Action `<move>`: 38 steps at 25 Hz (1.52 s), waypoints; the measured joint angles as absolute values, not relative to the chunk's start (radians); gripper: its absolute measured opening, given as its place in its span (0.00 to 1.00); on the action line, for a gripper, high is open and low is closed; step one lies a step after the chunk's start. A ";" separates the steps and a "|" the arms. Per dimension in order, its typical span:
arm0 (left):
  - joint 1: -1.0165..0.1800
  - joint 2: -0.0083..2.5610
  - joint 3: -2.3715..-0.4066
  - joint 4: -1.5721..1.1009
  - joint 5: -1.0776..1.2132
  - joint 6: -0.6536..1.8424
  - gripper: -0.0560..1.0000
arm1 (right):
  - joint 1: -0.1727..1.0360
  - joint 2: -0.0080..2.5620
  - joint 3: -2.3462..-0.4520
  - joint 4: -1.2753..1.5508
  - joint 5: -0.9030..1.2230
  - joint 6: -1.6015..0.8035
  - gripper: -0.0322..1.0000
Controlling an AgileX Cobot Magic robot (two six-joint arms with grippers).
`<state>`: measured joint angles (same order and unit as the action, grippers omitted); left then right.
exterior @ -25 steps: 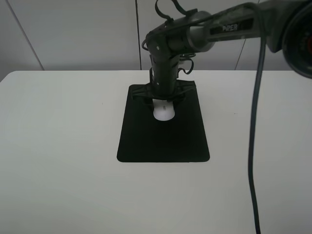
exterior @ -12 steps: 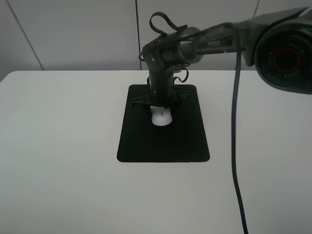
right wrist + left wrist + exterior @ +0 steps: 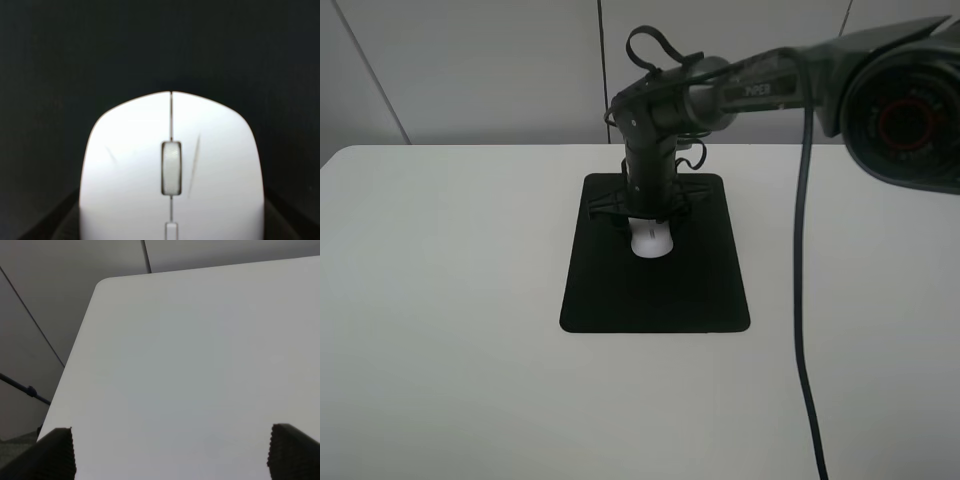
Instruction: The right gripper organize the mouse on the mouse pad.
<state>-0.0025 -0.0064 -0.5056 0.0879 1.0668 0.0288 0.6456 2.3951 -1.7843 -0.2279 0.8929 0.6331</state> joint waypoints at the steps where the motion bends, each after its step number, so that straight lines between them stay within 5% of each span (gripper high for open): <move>1: -0.003 -0.006 -0.506 0.088 1.067 0.029 0.80 | 0.646 2.395 -1.784 -0.228 0.893 0.633 0.61; 10: -0.003 -0.006 -0.506 0.088 1.067 0.029 0.80 | 0.646 2.395 -1.784 -0.232 0.899 0.633 0.72; 29: -0.003 -0.006 -0.506 0.088 1.067 0.029 0.80 | 0.646 2.233 -1.783 -0.184 0.958 0.621 0.77; 38: -0.003 -0.006 -0.506 0.088 1.067 0.029 0.80 | 0.613 2.051 -1.535 -0.155 0.881 0.604 0.77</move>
<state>-0.0025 -0.0064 -0.5056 0.0879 1.0668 0.0288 0.6131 2.0509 -1.5348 -0.1546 0.8806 0.6037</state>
